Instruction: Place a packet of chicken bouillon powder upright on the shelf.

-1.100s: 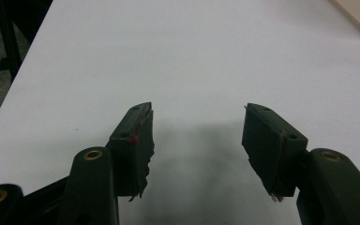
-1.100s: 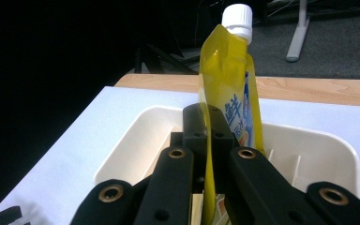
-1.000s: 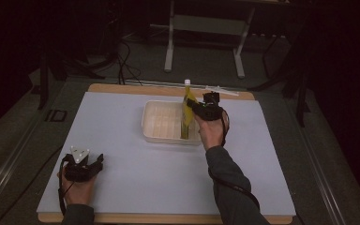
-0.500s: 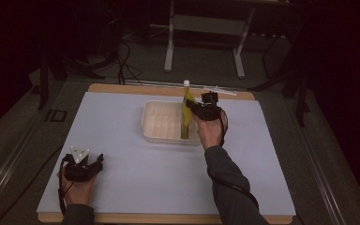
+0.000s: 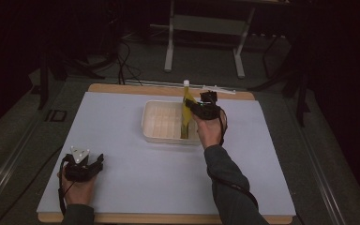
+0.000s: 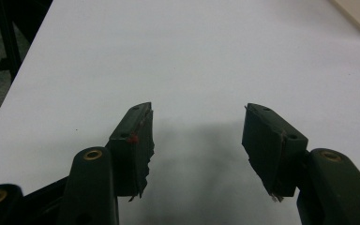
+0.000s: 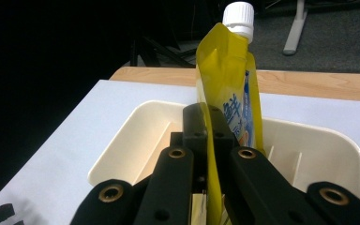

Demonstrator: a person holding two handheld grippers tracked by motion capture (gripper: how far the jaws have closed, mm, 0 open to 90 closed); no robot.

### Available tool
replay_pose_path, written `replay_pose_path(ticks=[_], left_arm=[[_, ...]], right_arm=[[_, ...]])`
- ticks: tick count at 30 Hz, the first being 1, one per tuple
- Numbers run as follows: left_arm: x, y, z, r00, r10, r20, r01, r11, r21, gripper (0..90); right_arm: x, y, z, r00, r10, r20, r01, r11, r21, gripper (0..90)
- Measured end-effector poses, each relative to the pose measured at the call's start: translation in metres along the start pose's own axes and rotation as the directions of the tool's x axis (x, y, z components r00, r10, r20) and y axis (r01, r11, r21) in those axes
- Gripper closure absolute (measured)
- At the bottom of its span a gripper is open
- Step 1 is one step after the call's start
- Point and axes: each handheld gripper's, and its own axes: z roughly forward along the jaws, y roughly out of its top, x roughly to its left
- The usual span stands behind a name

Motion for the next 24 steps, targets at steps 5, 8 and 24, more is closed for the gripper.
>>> replay_pose_path(ticks=[5,8,24], left_arm=[[0.0002,0.0,0.0001,1.0,-0.002,0.0,0.002,1.0,0.0,43.5],[0.0003,0.0,-0.0001,1.0,-0.003,0.0,0.003,1.0,0.002,43.5],[0.0013,-0.0002,-0.0008,0.9999,-0.01,-0.002,0.01,0.9999,-0.005,43.4]], right_arm=[[0.0015,-0.0024,-0.0005,0.9999,-0.011,-0.002,0.011,1.0,-0.002,89.9],[0.0027,-0.002,-0.0008,0.9997,-0.023,0.006,0.023,1.0,0.005,89.4],[0.005,-0.0102,0.0009,0.9936,-0.106,0.037,0.104,0.993,0.058,52.0]])
